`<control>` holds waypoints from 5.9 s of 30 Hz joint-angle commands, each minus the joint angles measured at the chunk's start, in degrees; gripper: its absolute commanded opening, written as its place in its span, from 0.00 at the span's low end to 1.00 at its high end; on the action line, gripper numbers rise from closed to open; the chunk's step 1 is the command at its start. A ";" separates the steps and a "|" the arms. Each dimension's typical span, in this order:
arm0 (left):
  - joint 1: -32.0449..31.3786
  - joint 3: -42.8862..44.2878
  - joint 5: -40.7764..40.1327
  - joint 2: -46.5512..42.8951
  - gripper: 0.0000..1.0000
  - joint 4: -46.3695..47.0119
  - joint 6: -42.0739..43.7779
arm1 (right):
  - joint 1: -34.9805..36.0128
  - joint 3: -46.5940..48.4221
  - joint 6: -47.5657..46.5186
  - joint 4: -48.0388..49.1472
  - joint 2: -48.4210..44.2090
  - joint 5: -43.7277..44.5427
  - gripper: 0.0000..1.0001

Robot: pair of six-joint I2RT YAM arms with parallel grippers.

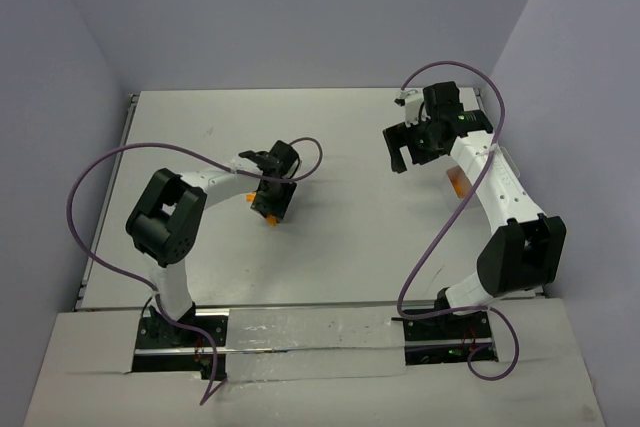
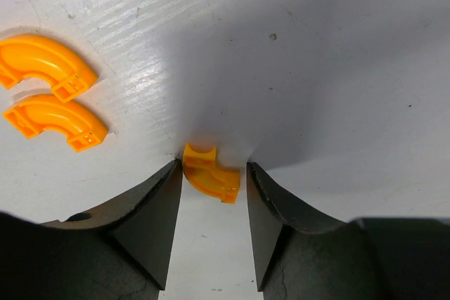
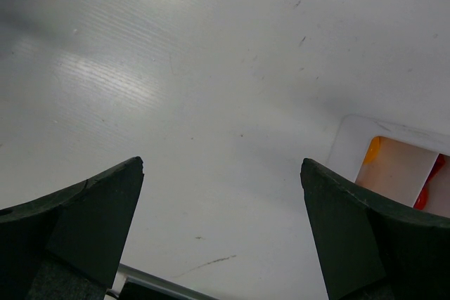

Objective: Sort the legos into containers by color

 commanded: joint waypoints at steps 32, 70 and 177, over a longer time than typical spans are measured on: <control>0.85 22.23 14.81 -9.92 0.00 2.70 -17.96 | 10.14 -3.32 20.12 22.72 -3.29 -32.42 1.00; 2.15 22.49 24.48 -10.46 0.00 8.81 -28.94 | 18.04 2.03 26.25 27.89 3.20 -17.88 0.31; 20.34 -3.29 13.22 -16.91 0.75 6.06 24.47 | -8.70 13.95 -3.82 -9.42 6.04 4.01 0.98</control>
